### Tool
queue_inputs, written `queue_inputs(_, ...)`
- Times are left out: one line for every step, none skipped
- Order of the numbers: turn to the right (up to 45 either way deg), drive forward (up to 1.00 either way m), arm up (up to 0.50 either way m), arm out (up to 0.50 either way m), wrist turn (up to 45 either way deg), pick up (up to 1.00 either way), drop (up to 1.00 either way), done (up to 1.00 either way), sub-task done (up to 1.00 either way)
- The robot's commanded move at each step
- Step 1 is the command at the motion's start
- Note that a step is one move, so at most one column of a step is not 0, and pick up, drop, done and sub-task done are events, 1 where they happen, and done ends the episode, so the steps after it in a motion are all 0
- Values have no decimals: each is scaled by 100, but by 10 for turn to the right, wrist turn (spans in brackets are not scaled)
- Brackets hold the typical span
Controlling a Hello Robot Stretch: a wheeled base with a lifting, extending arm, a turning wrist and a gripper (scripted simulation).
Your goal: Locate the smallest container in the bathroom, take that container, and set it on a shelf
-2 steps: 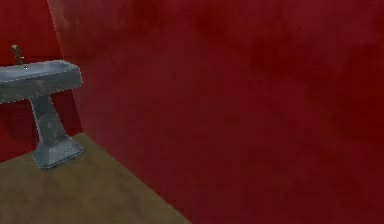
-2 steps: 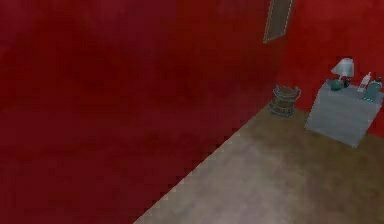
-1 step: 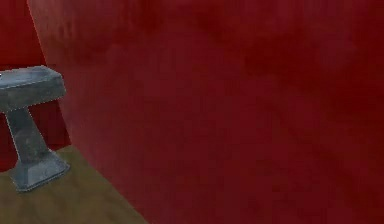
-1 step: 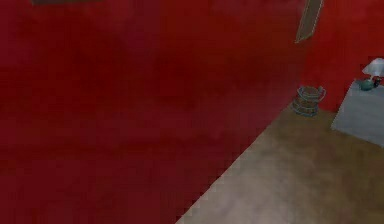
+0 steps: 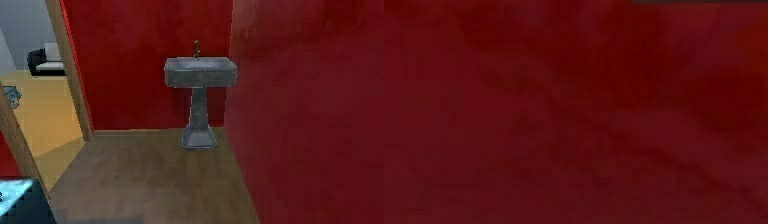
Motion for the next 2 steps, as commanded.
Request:
queue_inputs(0,50,0,0,0,0,0,0,0)
queue_inputs(-450,0,0,0,0,0,0,0,0)
